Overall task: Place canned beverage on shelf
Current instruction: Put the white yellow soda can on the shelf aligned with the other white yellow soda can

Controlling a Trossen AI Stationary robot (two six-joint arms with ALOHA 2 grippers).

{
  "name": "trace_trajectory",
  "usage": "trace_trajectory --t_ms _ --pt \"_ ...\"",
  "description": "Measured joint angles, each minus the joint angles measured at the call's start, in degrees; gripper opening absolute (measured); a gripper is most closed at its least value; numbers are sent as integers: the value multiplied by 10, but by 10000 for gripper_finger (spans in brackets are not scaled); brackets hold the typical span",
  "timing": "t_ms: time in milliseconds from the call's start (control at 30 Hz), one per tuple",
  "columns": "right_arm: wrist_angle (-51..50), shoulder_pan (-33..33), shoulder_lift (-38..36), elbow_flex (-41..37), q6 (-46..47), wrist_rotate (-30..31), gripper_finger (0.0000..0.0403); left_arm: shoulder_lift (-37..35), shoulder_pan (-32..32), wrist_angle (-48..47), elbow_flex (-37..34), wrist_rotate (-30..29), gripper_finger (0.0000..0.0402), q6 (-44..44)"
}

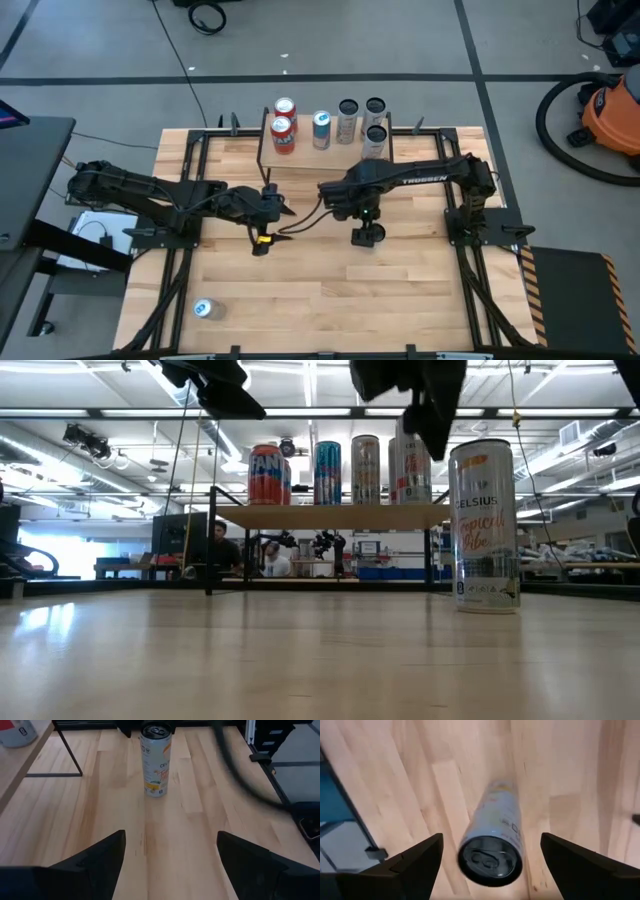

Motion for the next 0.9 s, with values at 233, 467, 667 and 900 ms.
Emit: trace_trajectory --t_ms 233,467,667,900 --pt "-16 5 0 73 41 -5 343 0 0 15 0 -13 316 18" --pt "-15 39 -9 162 59 42 343 0 0 28 0 -16 316 17" --pt "-15 74 -36 210 92 90 343 0 1 120 0 -16 316 -15" --pt "10 117 -59 220 90 130 343 0 0 210 0 -8 316 24"
